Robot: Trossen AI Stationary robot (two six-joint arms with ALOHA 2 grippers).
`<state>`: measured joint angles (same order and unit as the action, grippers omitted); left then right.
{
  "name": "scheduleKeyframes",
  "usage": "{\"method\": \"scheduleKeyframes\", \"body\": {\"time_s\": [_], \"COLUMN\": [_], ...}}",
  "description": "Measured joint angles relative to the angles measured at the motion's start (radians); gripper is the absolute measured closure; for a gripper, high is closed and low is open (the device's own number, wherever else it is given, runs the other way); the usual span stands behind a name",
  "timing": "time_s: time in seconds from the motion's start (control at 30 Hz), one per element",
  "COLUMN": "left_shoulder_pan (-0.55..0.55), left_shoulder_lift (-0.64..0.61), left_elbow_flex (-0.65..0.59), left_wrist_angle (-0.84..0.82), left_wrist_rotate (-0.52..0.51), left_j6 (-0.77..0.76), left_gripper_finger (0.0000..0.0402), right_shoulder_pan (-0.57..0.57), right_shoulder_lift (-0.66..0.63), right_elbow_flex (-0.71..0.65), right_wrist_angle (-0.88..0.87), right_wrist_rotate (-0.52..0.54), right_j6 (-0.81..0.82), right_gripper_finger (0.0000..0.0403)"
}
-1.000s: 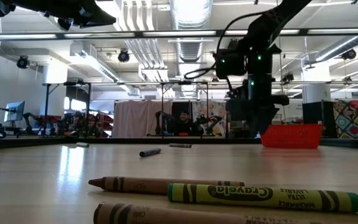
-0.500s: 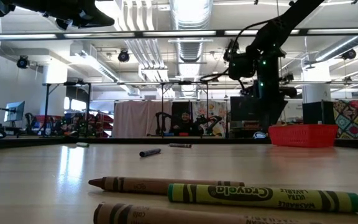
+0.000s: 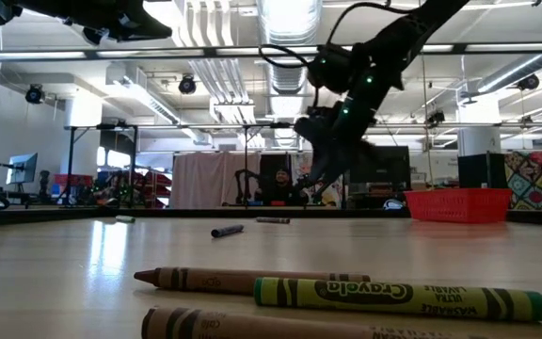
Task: Sort crayons
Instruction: Put the brown crayon into the yellow bin
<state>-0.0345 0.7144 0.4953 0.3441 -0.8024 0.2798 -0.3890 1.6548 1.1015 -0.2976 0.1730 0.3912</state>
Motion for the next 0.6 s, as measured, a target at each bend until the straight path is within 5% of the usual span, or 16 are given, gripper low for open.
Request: {"method": "scheduleKeyframes", "body": {"time_s": [0.4,0.6], "left_shoulder_pan": [0.000,0.000], "left_shoulder_lift": [0.001,0.003], "left_elbow_flex": [0.000,0.000], "left_wrist_angle": [0.007,0.007], "left_wrist_rotate": [0.000,0.000], "left_j6": [0.000,0.023], "left_gripper_finger": [0.0338,0.0338], "right_shoulder_pan": [0.026,0.031], "right_shoulder_lift": [0.248,0.382], "right_elbow_flex": [0.210,0.376], "right_wrist_angle": [0.010,-0.146], "right_wrist_rotate": [-0.093,-0.129], "right_j6": [-0.050,-0.079], "right_gripper_finger": [0.0241,0.0244]}}
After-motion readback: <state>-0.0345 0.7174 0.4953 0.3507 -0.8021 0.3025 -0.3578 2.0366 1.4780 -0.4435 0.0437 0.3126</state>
